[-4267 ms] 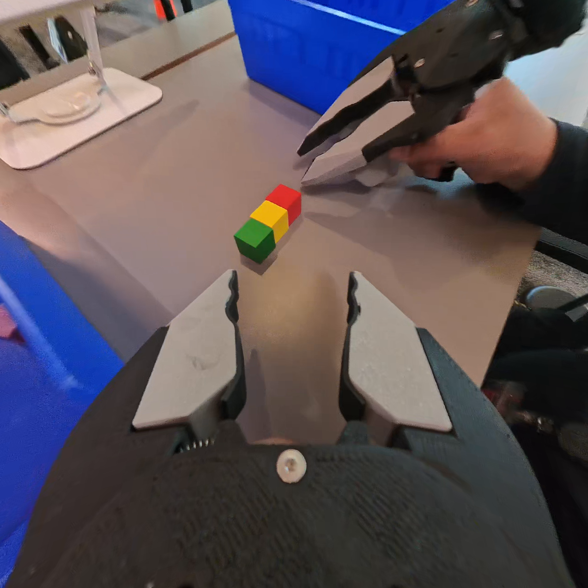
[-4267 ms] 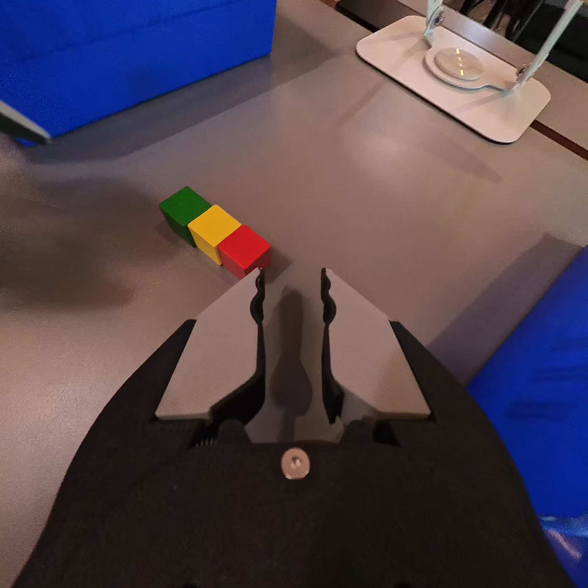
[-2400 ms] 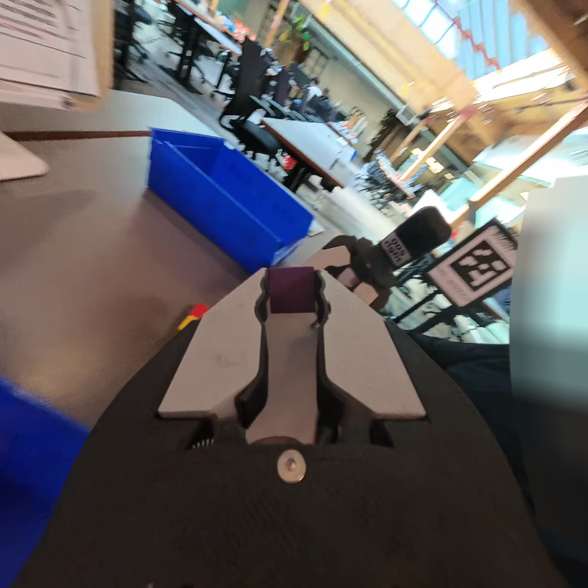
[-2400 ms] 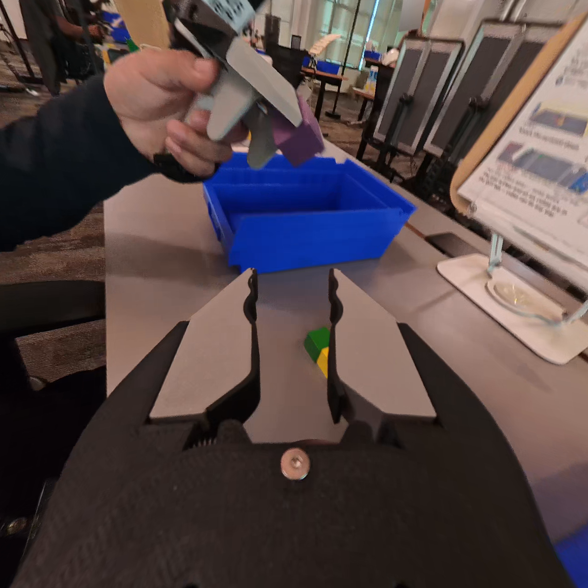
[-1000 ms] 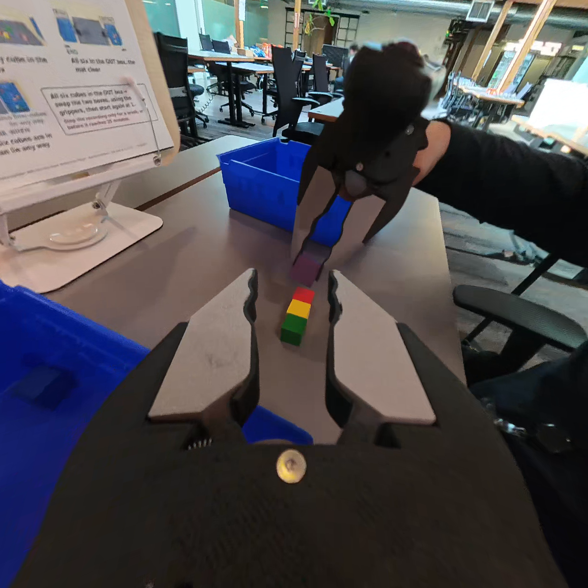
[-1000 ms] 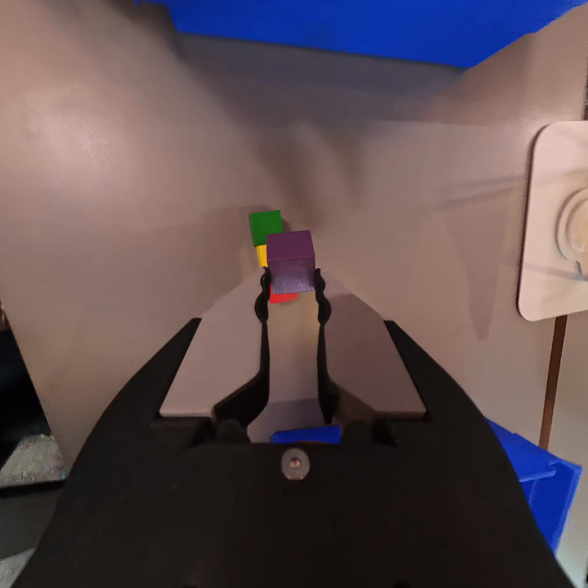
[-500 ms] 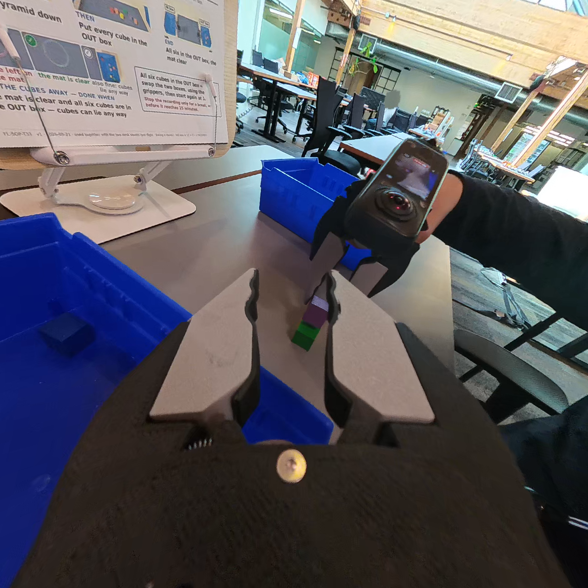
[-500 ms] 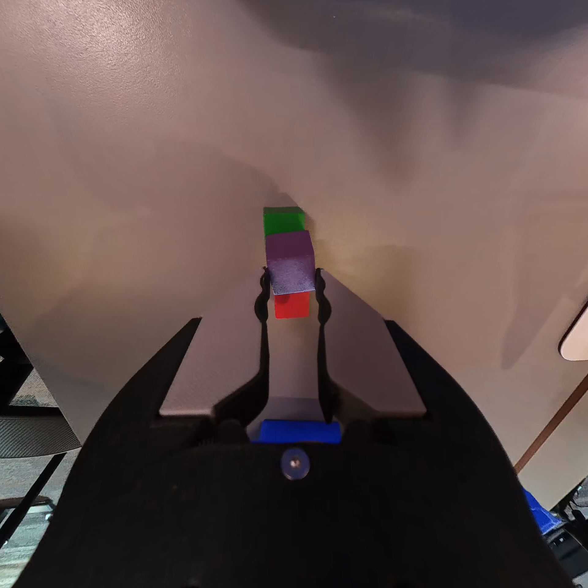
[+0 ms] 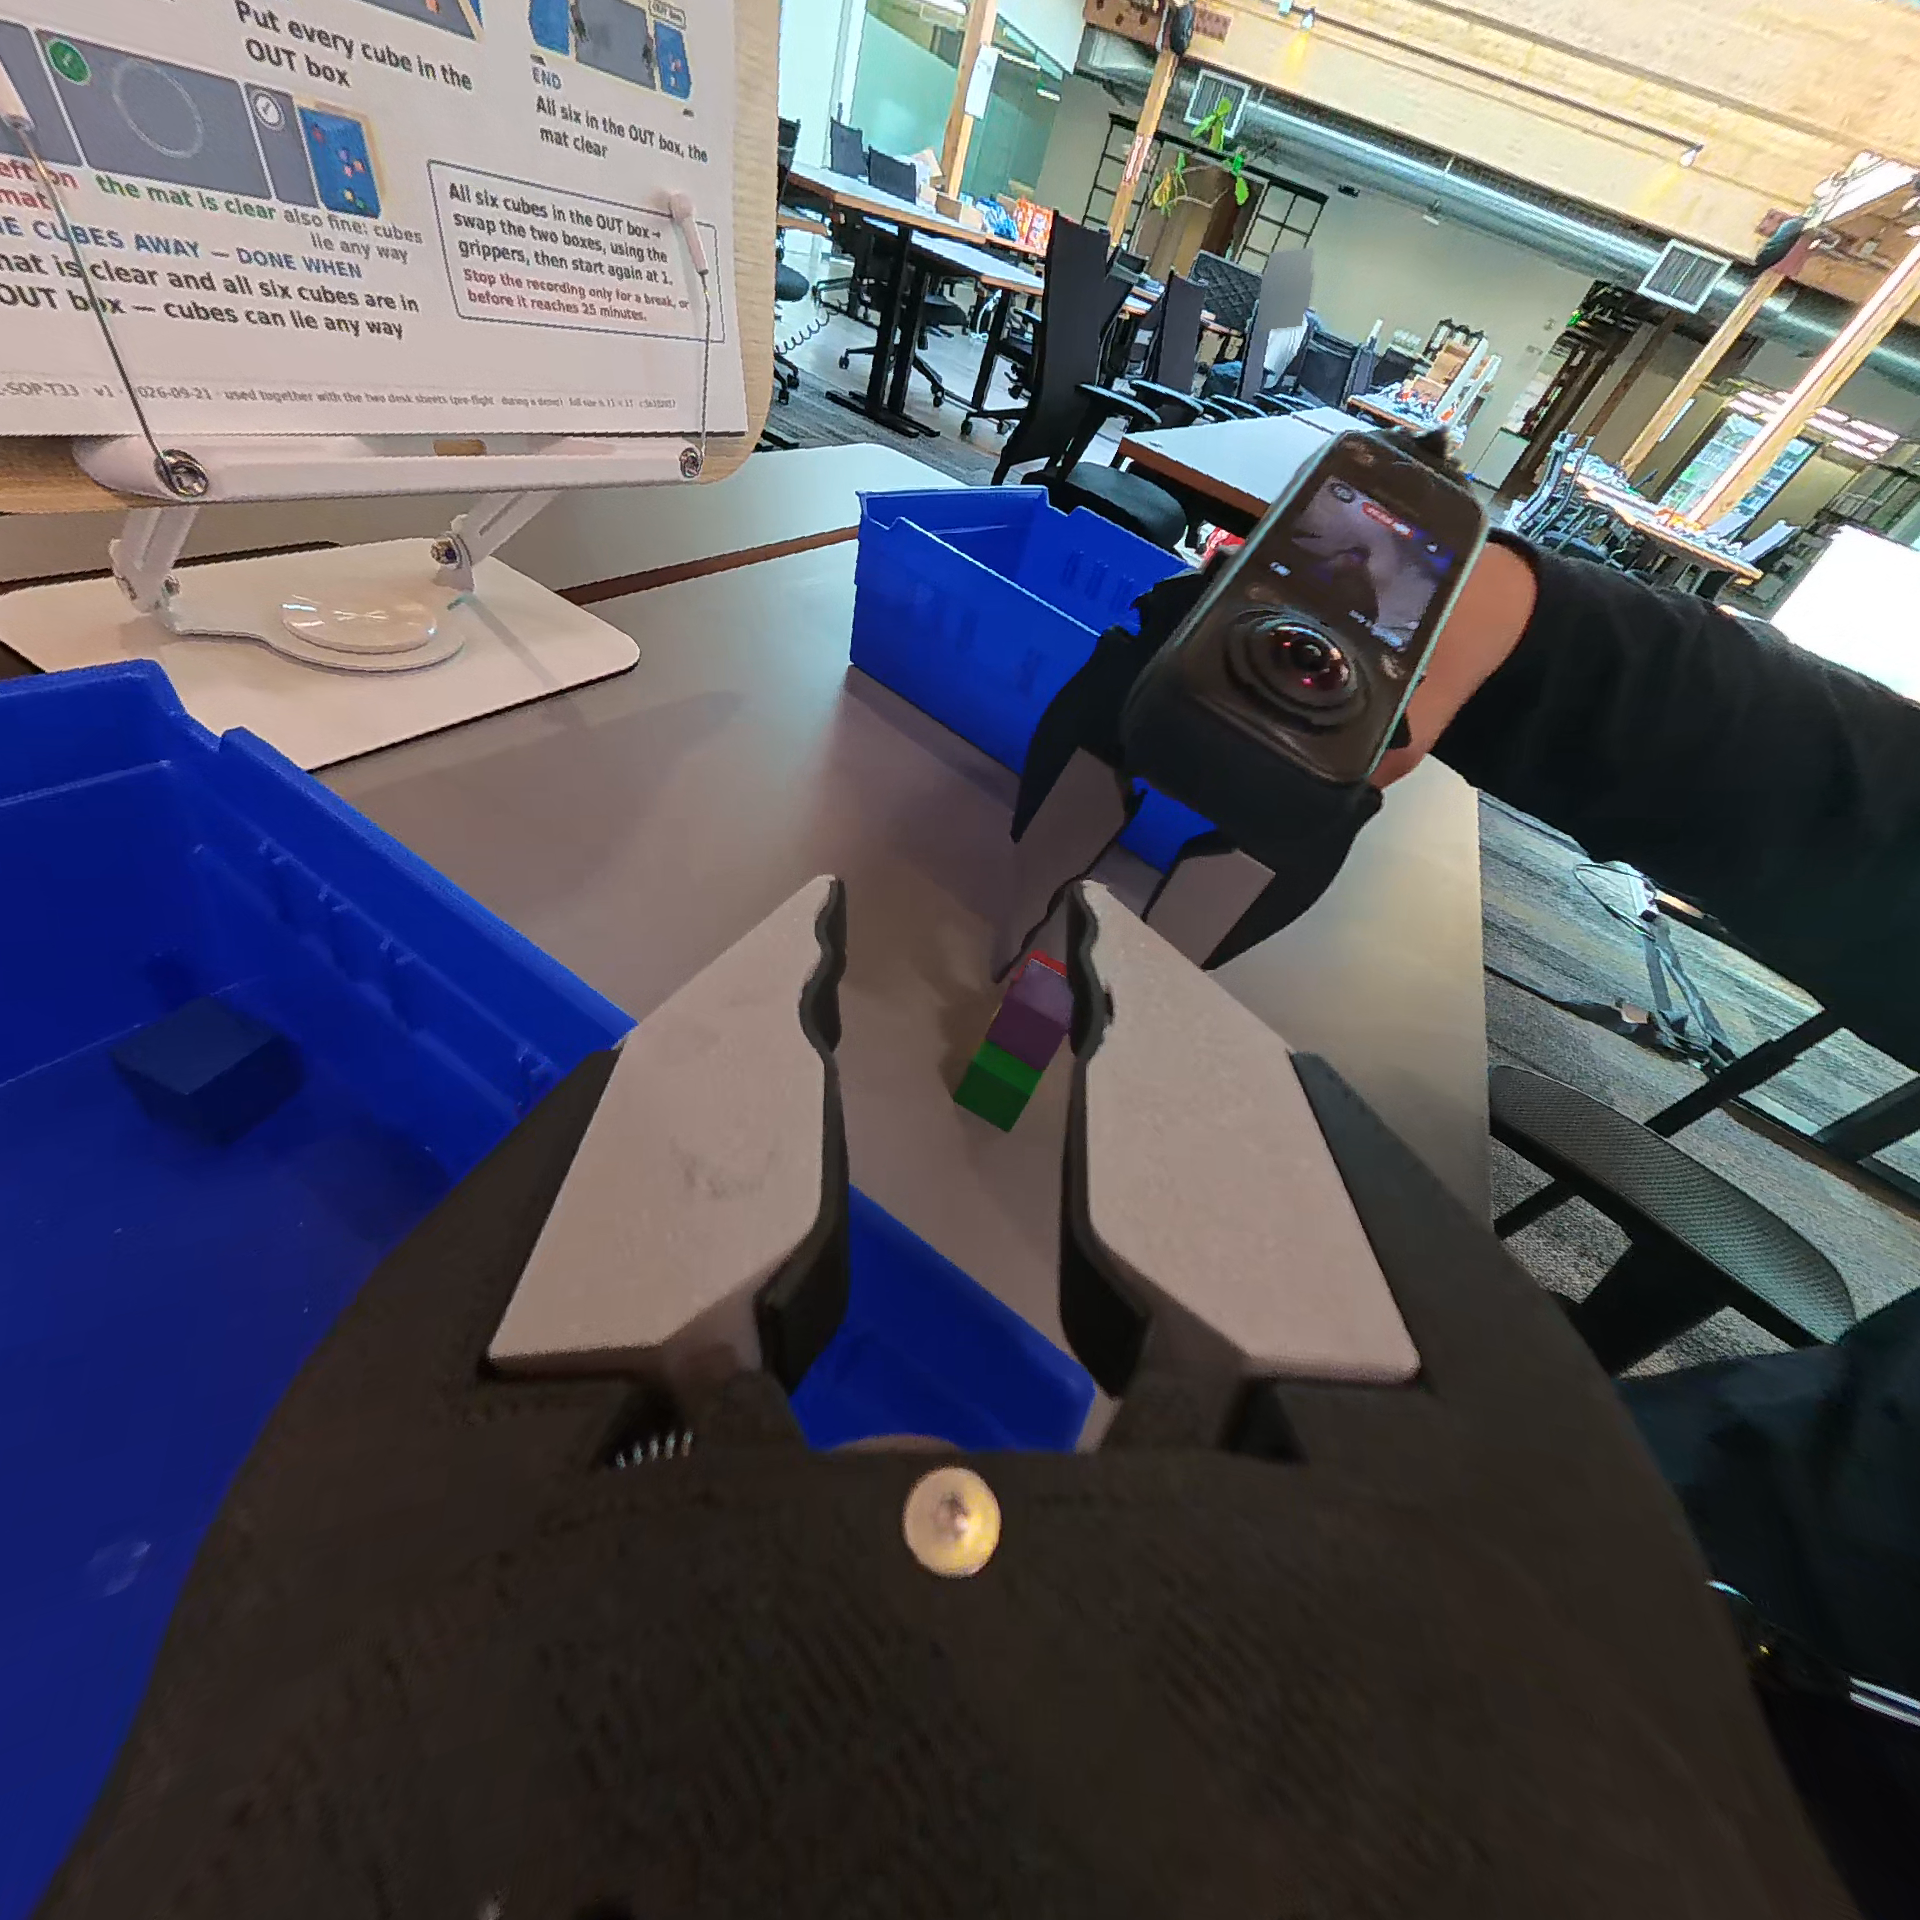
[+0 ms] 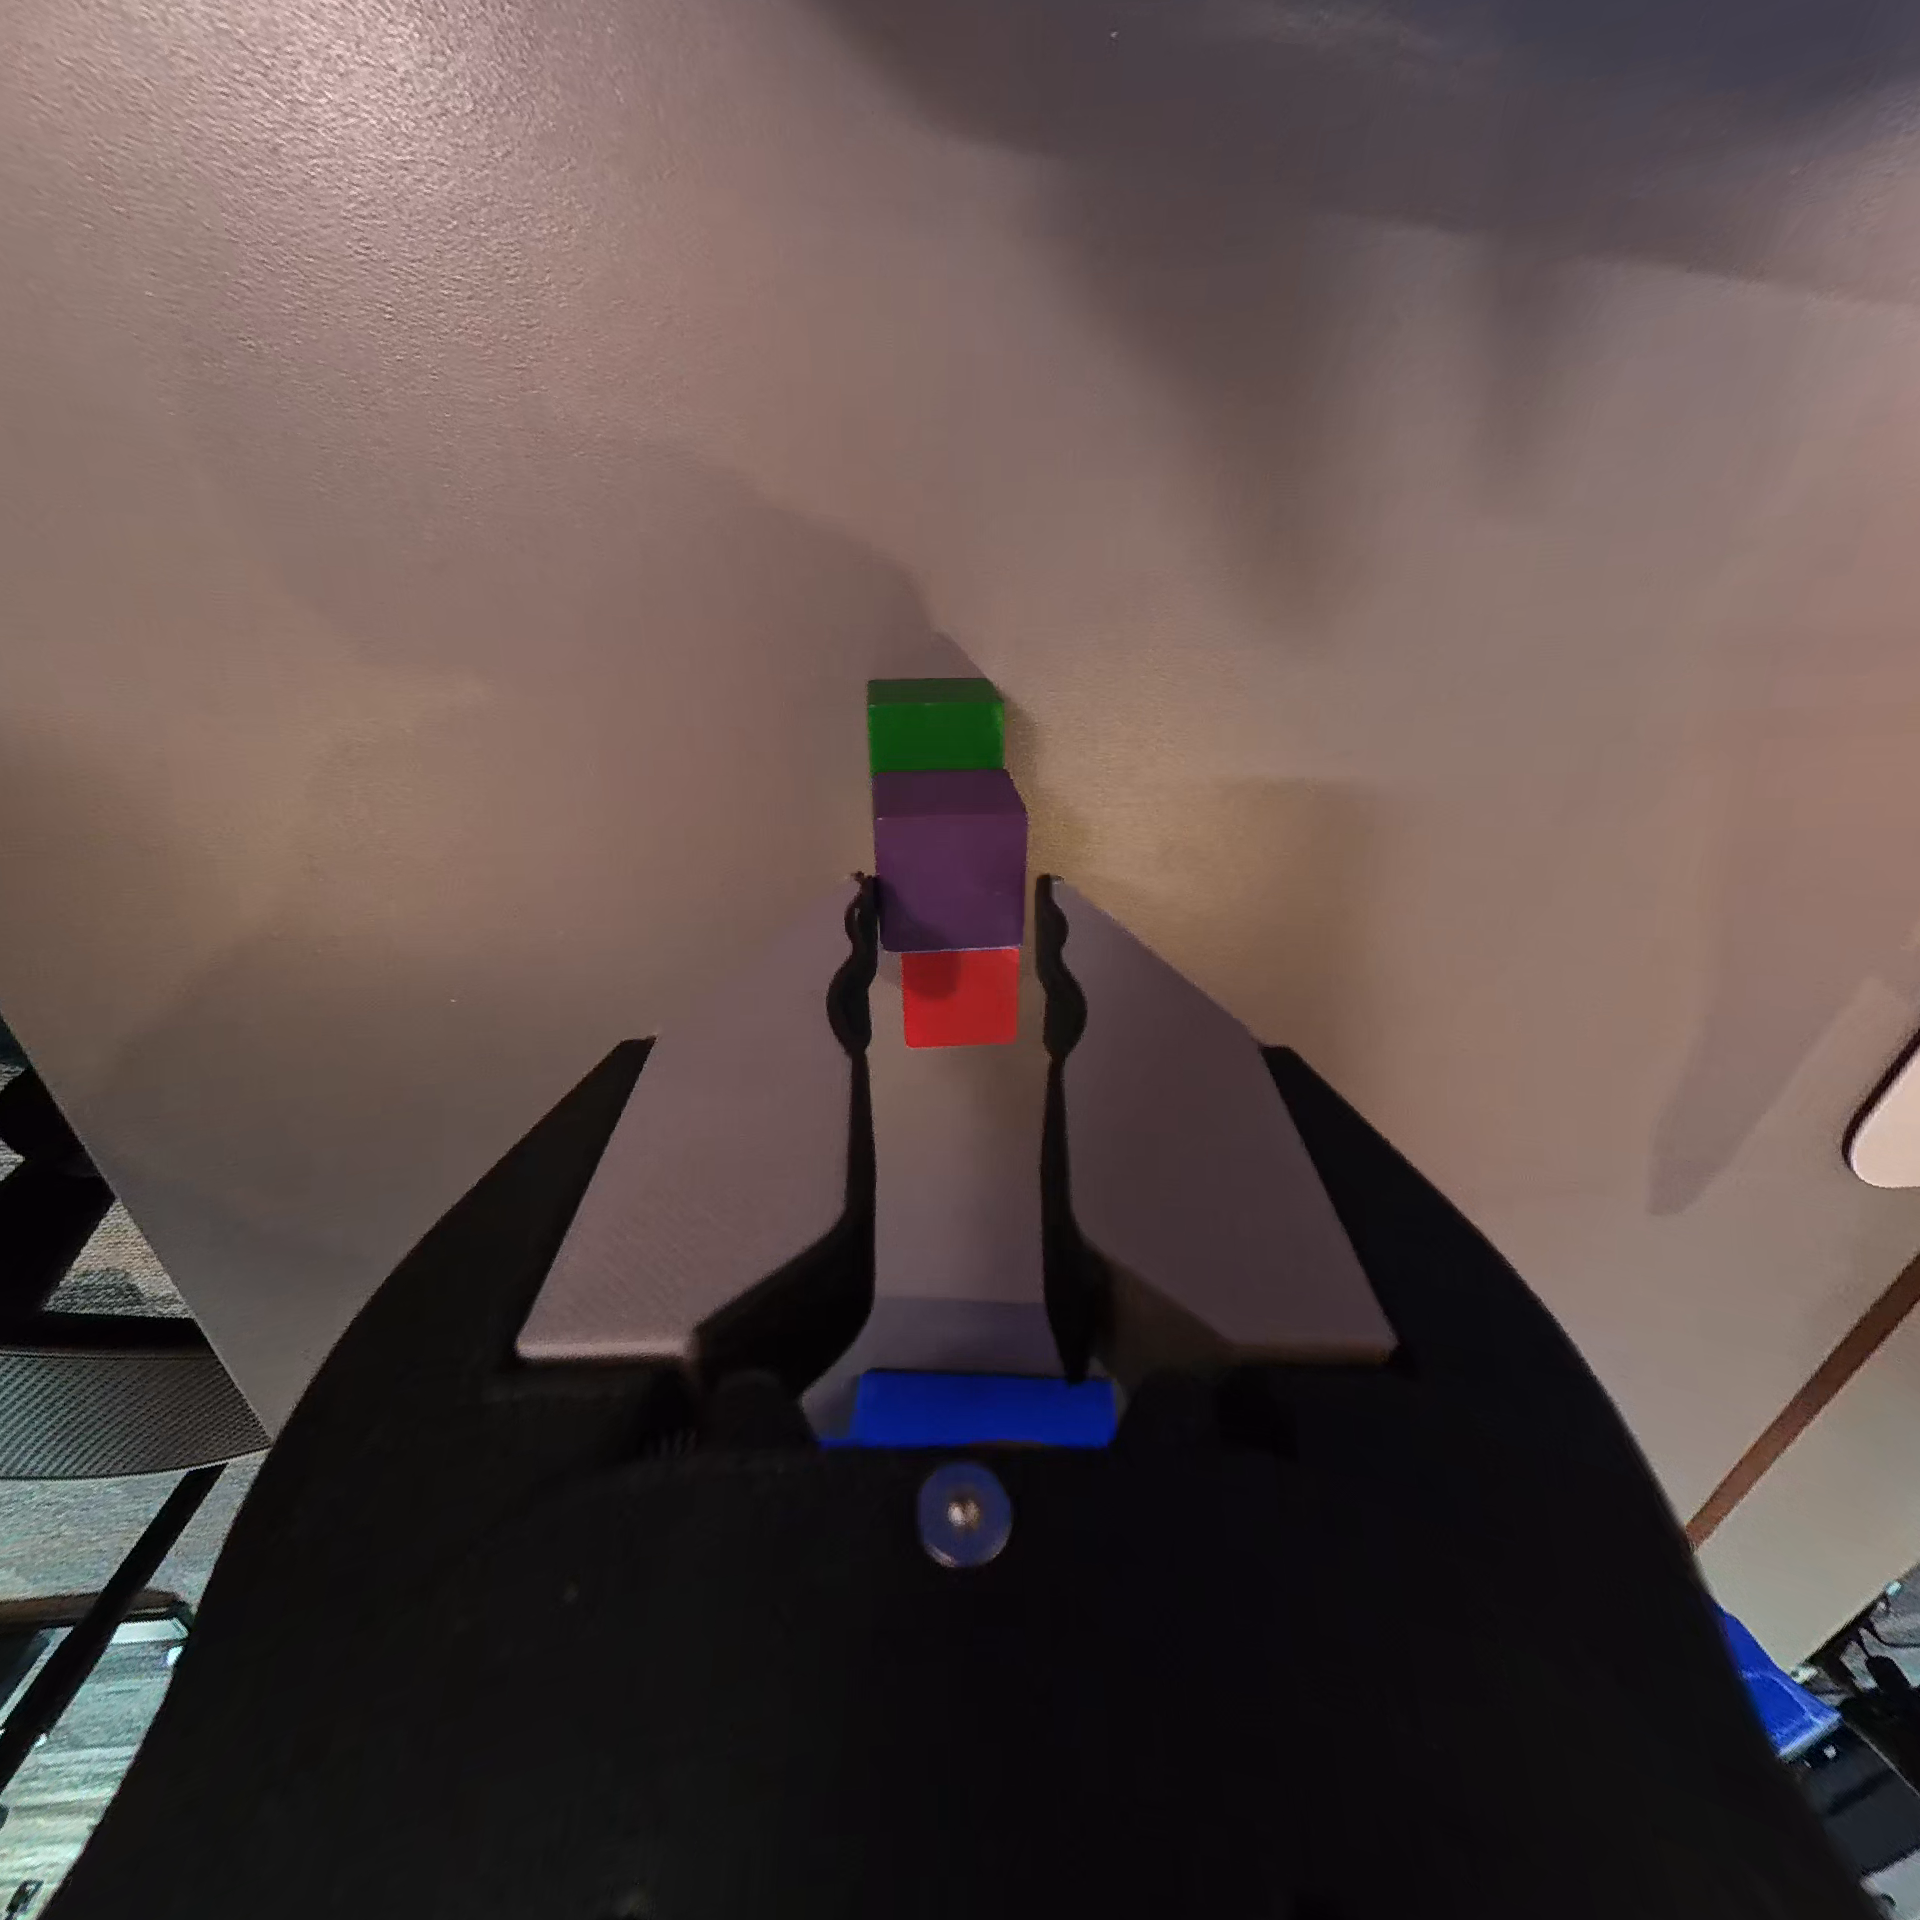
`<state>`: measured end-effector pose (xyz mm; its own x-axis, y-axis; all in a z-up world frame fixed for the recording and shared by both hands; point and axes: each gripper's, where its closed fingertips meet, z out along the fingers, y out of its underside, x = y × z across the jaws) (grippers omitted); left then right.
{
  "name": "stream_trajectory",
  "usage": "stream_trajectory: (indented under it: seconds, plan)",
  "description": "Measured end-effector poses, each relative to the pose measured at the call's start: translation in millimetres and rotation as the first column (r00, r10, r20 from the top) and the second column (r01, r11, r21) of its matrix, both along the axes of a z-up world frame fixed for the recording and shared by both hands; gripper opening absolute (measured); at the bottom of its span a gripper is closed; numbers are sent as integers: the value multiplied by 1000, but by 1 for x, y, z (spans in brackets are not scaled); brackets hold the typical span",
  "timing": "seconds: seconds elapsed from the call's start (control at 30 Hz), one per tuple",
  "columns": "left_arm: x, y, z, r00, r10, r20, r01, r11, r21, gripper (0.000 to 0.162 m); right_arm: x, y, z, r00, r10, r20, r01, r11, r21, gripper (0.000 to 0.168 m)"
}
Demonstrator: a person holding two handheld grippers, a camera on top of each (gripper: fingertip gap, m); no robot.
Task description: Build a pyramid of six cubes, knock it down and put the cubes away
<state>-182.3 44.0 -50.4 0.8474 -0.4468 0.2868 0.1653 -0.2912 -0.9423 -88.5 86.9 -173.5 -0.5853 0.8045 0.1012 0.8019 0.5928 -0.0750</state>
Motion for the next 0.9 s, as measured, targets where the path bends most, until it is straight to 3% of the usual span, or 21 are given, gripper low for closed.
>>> stream_trajectory:
  seconds: [0.27, 0.4, 0.47, 0.57, 0.63, 0.7, 0.73, 0.8, 0.9]
  plan:
    - [-3, 0, 0, 1000, 8, 9, -8, 1000, -2, 41, -1, 1, 12, 998, -29, -63, 27, 999, -23, 33]
    - [-11, -1, 5, 999, 44, 1, -44, 999, 23, 41, -7, -5, 35, 973, -63, -224, 47, 996, -78, 33]
    - [-20, -2, 8, 997, 79, 1, -79, 996, 35, 41, -11, -11, 52, 923, -107, -369, 61, 989, -134, 33]
    - [-35, -2, 1, 991, 129, -28, -129, 992, -4, 43, -9, -7, 78, 772, -216, -597, 121, 973, -197, 33]
    - [-37, -8, -25, 990, 81, -118, -98, 985, -142, 50, 4, 2, 87, 663, -285, -692, 173, 958, -228, 33]
    - [-49, -17, -56, 956, 33, -291, -117, 954, -276, 59, 25, 8, 89, 600, -328, -730, 205, 945, -256, 32]
    - [-57, -16, -52, 946, 61, -318, -146, 957, -249, 68, 37, 7, 87, 594, -344, -727, 209, 939, -273, 31]
    - [-61, -24, -48, 934, -1, -357, -106, 955, -278, 56, 59, 7, 81, 605, -360, -710, 221, 933, -285, 31]
    - [-66, -22, -26, 932, -36, -360, -47, 975, -219, 57, 85, 12, 79, 609, -358, -707, 263, 933, -246, 31]
